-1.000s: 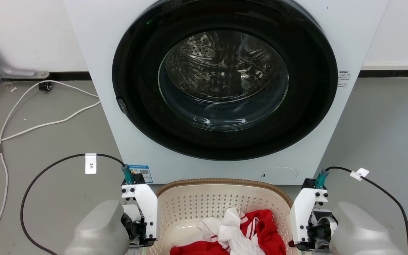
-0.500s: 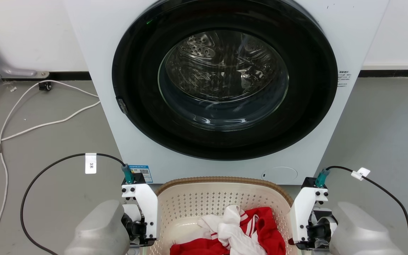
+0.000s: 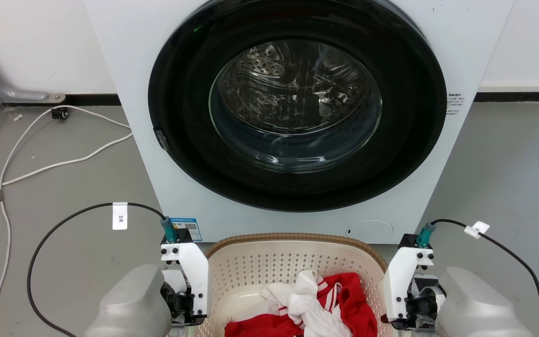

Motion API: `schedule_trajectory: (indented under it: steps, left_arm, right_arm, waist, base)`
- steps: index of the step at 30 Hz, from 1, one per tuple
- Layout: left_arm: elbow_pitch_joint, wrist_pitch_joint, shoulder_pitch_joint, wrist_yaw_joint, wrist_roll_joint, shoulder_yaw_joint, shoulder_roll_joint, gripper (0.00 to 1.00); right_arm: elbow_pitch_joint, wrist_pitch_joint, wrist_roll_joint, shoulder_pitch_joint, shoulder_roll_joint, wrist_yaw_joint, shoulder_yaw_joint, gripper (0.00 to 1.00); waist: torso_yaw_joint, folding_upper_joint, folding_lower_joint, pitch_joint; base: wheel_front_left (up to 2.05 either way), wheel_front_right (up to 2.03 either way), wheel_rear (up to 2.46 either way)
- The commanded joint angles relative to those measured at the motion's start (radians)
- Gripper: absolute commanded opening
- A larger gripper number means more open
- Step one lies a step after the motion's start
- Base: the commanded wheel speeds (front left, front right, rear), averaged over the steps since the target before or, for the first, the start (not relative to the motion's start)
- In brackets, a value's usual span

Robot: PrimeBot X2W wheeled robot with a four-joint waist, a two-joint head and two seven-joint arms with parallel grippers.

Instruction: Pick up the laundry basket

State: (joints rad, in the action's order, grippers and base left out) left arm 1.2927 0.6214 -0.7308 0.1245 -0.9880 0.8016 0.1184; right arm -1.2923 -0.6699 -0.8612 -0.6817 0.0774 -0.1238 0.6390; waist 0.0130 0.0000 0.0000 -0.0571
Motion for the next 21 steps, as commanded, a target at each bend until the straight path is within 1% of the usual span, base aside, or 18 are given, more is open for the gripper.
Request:
schedule_trajectory:
  steps: [1, 21]
  left_arm:
    - [-0.006, -0.006, -0.001, 0.008, -0.004, 0.002, -0.013, 0.0]
    - [-0.007, -0.02, -0.005, 0.009, -0.009, 0.015, -0.015, 0.0]
  right_arm:
    - [0.006, 0.0, -0.003, -0.003, -0.013, -0.013, 0.0, 0.0]
    - [0.006, 0.014, -0.006, -0.002, -0.013, -0.013, -0.004, 0.0]
  waist:
    - [0.0, 0.0, 0.0, 0.0]
    - [0.002, 0.0, 0.0, 0.003]
  base:
    - [0.0, 0.0, 0.0]
    - [0.0, 0.0, 0.0]
